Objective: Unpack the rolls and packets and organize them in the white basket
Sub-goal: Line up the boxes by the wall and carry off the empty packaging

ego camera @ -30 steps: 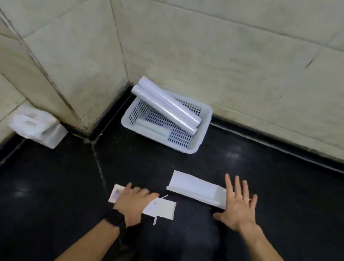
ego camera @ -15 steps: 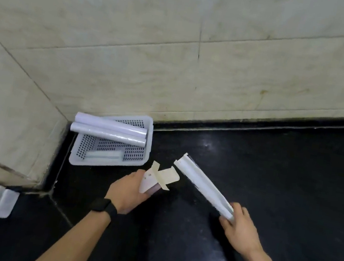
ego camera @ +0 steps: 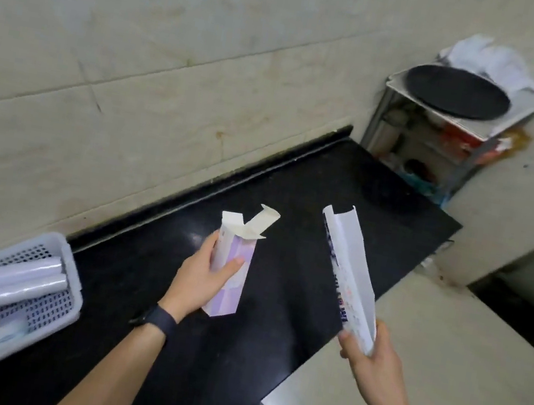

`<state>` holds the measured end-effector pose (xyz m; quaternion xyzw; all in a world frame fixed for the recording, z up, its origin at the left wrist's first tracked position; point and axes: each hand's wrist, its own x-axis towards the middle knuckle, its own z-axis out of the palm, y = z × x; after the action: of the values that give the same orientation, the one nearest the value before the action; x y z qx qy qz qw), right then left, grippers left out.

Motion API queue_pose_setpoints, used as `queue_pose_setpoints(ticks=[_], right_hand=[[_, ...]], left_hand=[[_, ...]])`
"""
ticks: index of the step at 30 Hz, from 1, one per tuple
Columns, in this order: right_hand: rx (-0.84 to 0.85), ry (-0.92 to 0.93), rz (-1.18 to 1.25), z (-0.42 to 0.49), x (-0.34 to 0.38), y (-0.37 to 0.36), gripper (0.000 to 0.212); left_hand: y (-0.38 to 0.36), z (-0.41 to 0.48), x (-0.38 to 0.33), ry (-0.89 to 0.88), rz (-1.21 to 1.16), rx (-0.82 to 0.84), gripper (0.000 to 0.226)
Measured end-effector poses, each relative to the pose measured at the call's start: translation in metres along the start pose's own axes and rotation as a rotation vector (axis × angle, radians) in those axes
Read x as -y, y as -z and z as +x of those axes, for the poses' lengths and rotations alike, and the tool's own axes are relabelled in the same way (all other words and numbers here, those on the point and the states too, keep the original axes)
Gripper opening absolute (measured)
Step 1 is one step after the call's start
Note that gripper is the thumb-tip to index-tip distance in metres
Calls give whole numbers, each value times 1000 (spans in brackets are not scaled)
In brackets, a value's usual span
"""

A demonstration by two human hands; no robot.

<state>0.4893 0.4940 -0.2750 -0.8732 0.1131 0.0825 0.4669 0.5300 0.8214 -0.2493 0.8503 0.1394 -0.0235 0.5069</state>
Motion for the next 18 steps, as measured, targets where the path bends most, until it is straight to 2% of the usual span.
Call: queue_pose_setpoints(ticks=[4,7,10,14,18], right_hand=[[-182,-109,73,-20,-24,38,37],[-308,-163,115,-35,-45,68,44],[-415,-243,168,-49,-66,100,40],[-573,-320,229,-65,-97,145,39],[-690,-390,292,-69,-129,193,37]], left_hand=[[-59,6,-31,17,-284,118,49],[-103,5,-57,199,-493,244,51],[-144,6,-89,277,-525,380,52],[-205,8,-149,121,-399,586,60],[-270,4,-216,-85,-282,682,60]])
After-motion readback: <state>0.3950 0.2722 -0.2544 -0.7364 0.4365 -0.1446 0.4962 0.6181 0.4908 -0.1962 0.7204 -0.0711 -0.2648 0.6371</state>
